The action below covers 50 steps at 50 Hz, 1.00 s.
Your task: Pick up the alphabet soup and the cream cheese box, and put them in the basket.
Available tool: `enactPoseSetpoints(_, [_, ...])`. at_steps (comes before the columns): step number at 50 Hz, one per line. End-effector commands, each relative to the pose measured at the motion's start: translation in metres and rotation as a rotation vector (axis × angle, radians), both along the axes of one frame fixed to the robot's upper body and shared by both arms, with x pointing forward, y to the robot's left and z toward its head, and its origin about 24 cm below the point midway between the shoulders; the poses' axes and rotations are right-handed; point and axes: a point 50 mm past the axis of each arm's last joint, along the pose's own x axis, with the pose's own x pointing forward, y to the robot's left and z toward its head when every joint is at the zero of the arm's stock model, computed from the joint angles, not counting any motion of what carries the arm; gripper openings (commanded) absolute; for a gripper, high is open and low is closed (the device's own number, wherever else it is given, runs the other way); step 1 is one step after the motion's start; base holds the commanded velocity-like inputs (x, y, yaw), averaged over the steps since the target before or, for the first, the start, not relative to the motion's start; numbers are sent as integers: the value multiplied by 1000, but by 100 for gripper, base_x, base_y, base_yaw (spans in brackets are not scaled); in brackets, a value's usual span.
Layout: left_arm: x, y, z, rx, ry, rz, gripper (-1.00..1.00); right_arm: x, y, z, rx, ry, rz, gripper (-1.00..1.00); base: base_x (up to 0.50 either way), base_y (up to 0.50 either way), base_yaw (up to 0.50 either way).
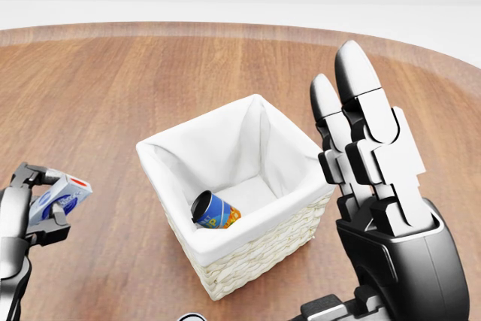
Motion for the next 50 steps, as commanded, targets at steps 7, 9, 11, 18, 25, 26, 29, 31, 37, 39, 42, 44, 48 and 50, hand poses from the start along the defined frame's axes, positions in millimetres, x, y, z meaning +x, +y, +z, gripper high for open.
enactPoseSetpoints(7, [0,-28,65,123,-198,-140,-100,1,0,-1,3,6,1,100,0,0,0])
enactPoseSetpoints(9, [1,-34,72,129,-221,-164,-100,1,0,0,5,-2,1,100,0,0,0])
enactPoseSetpoints(11, [1,-38,78,137,-245,-184,-100,0,0,1,6,-6,2,100,0,0,0])
enactPoseSetpoints(18, [2,-51,89,149,-284,-230,-100,1,0,0,5,2,3,100,0,0,0])
enactPoseSetpoints(25, [4,-62,93,159,-300,-269,-100,2,1,-3,4,15,3,100,0,0,0])
enactPoseSetpoints(26, [5,-64,95,163,-305,-276,-100,2,1,-3,4,15,3,100,0,0,0])
enactPoseSetpoints(29, [9,-74,97,168,-309,-305,-100,3,1,-3,4,20,3,100,0,0,0])
enactPoseSetpoints(31, [10,-78,97,168,-308,-314,-100,3,1,-4,5,22,3,100,0,0,0])
enactPoseSetpoints(37, [11,-90,109,187,-346,-361,-100,3,0,-5,7,30,2,100,0,0,0])
enactPoseSetpoints(39, [12,-94,110,190,-350,-371,-100,3,0,-7,7,38,2,100,0,0,0])
enactPoseSetpoints(42, [13,-98,113,194,-361,-385,-100,4,0,-8,7,48,1,100,0,0,0])
enactPoseSetpoints(44, [12,-100,115,196,-368,-391,-100,4,0,-9,7,51,1,100,0,0,0])
enactPoseSetpoints(48, [12,-104,116,198,-370,-404,-100,4,0,-10,7,56,1,100,0,0,0])
enactPoseSetpoints(50, [12,-106,117,202,-376,-411,-100,4,0,-9,7,55,2,100,0,0,0])
